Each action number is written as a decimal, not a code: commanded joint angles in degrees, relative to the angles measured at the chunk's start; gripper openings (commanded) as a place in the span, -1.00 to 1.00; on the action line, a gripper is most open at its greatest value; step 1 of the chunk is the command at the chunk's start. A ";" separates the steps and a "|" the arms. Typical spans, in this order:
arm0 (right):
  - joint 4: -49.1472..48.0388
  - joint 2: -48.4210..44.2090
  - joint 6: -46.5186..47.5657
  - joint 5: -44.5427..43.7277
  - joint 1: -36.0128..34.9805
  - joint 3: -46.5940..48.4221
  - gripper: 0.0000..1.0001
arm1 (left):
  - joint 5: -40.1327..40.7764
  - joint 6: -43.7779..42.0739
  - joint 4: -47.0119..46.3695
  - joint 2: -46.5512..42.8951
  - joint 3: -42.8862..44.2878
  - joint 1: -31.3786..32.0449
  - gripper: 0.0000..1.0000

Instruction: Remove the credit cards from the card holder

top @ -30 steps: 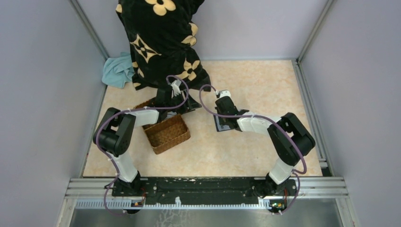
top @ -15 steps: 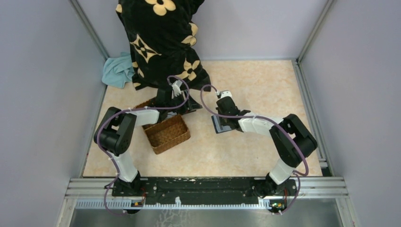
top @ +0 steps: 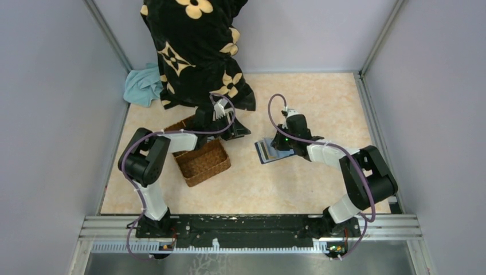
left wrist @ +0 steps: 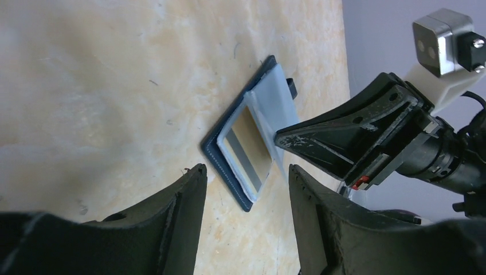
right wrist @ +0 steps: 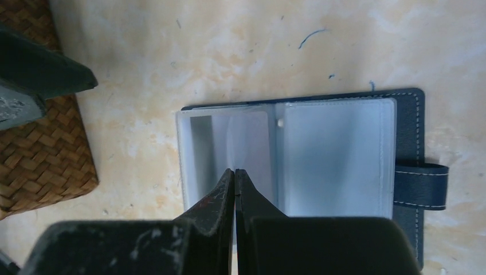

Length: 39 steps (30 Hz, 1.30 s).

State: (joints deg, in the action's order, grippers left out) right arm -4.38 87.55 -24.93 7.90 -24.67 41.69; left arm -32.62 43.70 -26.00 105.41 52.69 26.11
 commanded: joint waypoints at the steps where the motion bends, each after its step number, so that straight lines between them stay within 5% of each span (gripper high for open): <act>1: -7.50 -0.83 -3.89 8.23 1.89 -1.51 -1.00 | -2.97 -2.53 -1.74 1.55 2.82 2.28 0.18; 15: -12.93 -0.99 -7.29 14.57 6.66 -5.15 -1.00 | -4.21 -7.45 5.60 6.46 9.22 7.30 -0.02; 22: -14.03 -0.90 -8.12 15.19 7.62 -6.21 -1.00 | -10.43 -3.01 0.77 10.20 10.21 7.51 -0.46; 35: -13.77 -2.19 -8.23 15.59 8.45 -6.86 -1.00 | -10.17 -3.45 4.03 15.64 17.74 11.33 -0.48; 39: -12.66 -2.66 -8.00 14.24 8.65 -6.87 -0.69 | -10.26 -3.20 3.79 16.36 18.14 11.77 -0.48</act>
State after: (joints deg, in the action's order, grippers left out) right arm -15.18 87.39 -33.12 22.55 -16.56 34.70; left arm -41.56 40.38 -21.87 120.49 69.47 37.43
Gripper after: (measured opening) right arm 0.076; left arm 0.259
